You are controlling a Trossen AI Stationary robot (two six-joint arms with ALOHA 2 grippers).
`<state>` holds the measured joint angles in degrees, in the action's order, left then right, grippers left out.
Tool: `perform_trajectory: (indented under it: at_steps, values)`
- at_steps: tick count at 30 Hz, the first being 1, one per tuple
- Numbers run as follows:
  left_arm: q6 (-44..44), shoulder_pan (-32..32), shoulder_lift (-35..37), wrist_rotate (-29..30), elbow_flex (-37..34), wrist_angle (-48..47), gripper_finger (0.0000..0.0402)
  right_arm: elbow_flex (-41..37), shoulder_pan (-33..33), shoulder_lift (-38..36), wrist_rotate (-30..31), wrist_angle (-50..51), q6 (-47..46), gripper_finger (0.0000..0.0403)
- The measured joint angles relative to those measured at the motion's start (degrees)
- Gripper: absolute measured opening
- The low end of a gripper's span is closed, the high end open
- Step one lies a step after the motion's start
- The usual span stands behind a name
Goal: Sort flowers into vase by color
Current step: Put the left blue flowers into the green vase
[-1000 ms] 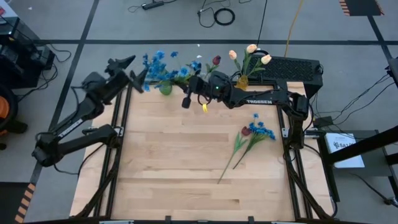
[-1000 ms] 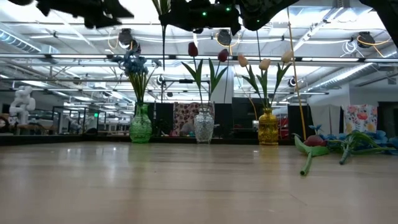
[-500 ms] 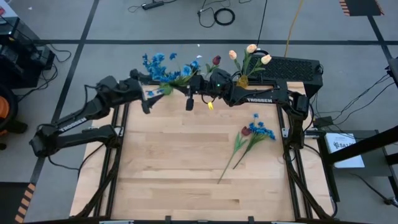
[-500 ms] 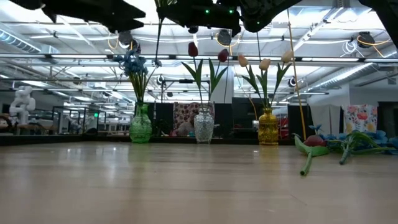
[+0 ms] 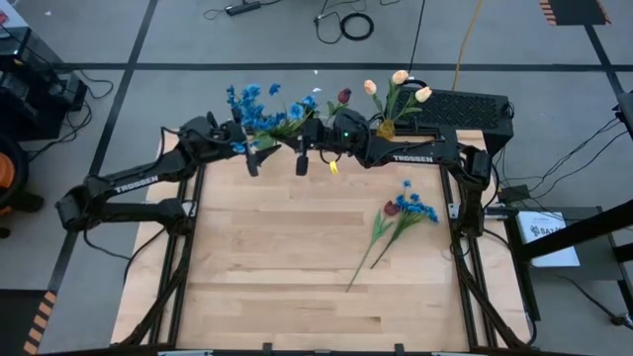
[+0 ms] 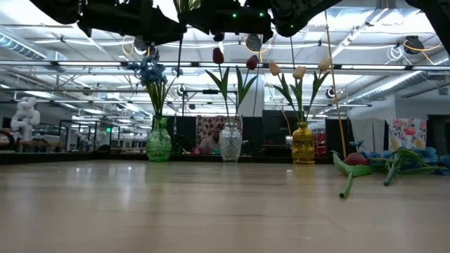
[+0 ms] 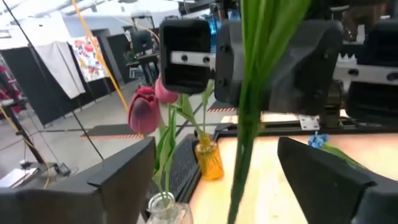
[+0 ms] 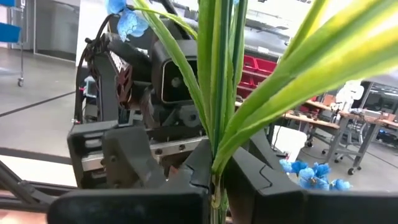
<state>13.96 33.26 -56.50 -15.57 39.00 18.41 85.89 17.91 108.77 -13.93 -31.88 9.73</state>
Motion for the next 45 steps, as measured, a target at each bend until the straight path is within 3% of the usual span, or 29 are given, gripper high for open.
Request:
perform_trajectory:
  at_steps: [12,26,37,45]
  values:
    - [5.78,0.04,-0.23,0.02,0.0,0.88,0.0234,0.0,0.0,0.0,0.05,0.47,0.57,0.0018]
    - [6.2,-2.11,-0.25,-0.42,0.05,1.45,0.0126,0.0,0.0,0.0,0.44,0.42,0.57,0.0029]
    - [5.44,-3.63,-0.51,2.16,0.09,1.76,0.0102,0.0,0.0,0.0,0.36,0.42,0.57,0.0029]
    - [5.86,-3.61,-0.51,2.31,0.09,1.82,0.002,0.0,-0.01,0.0,0.25,0.4,0.99,0.0029]
